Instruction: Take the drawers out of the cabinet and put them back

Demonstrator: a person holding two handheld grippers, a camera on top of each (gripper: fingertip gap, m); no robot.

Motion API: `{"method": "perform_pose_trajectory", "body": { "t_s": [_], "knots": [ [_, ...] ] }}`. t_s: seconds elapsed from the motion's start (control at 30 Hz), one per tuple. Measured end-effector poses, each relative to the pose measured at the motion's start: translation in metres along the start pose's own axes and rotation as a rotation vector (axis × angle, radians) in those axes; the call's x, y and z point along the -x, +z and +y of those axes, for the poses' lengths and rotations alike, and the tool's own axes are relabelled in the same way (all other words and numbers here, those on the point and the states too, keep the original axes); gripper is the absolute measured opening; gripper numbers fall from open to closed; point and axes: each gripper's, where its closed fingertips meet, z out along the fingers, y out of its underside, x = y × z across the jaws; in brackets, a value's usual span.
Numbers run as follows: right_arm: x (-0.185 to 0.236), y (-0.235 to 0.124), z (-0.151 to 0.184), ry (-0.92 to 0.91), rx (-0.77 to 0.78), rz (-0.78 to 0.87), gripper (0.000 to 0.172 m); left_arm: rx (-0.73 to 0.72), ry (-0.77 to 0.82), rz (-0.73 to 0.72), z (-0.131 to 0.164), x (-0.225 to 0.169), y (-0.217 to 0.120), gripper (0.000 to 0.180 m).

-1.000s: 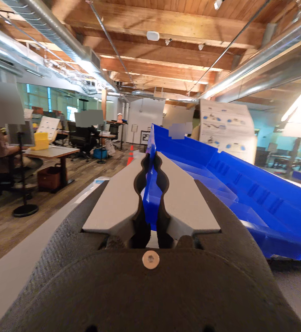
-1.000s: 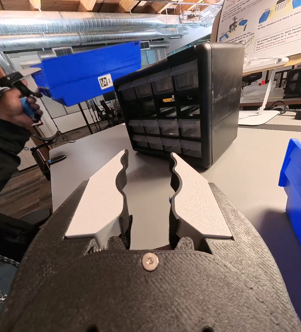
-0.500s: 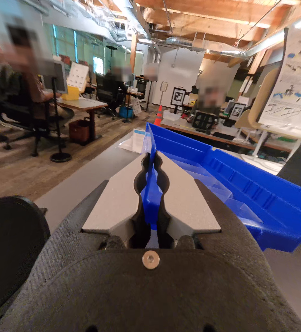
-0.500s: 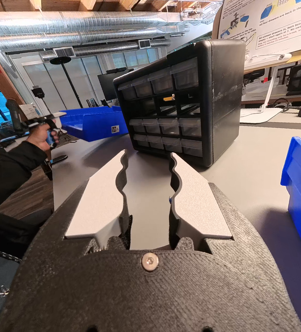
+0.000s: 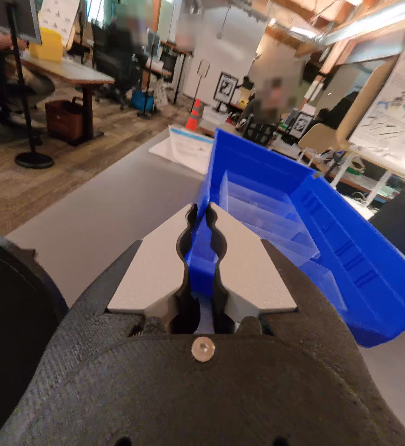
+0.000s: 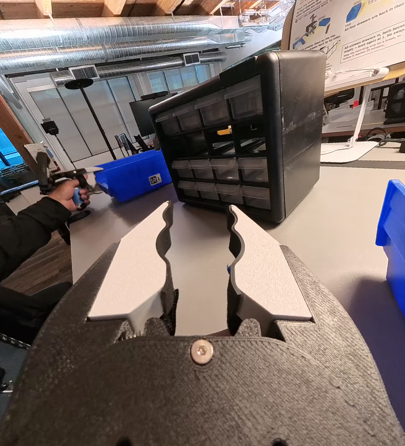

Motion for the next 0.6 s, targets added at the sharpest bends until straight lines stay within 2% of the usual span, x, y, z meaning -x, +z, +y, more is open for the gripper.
{"method": "perform_pose_trajectory", "body": {
  "t_s": [0.07,0.2,0.27,0.33,0.43,0.53,0.6],
  "knots": [
    [0.000,0.000,0.000,0.000,-0.001,0.000,0.046,0.031,-0.024,-0.036,0.006,0.006,0.000,0.007],
    [0.000,-0.001,-0.001,-0.004,-0.006,0.003,0.046,-0.040,0.010,-0.067,-0.015,-0.001,-0.016,0.025],
    [0.000,-0.001,-0.001,-0.002,-0.006,0.003,0.046,-0.063,0.080,-0.064,-0.025,-0.019,-0.028,0.029],
    [-0.001,0.000,0.000,0.002,-0.003,0.004,0.046,-0.069,0.159,-0.004,-0.028,-0.057,-0.037,0.032],
    [-0.002,0.000,0.000,0.013,0.001,0.003,0.046,-0.070,0.222,0.167,-0.018,-0.141,-0.048,0.037],
    [-0.004,0.001,0.000,0.030,0.003,0.008,0.046,-0.071,0.290,0.353,0.006,-0.234,-0.051,0.039],
    [-0.012,0.004,0.002,0.046,0.012,0.048,0.047,-0.046,0.335,0.420,0.029,-0.281,-0.040,0.041]
  ]
}}
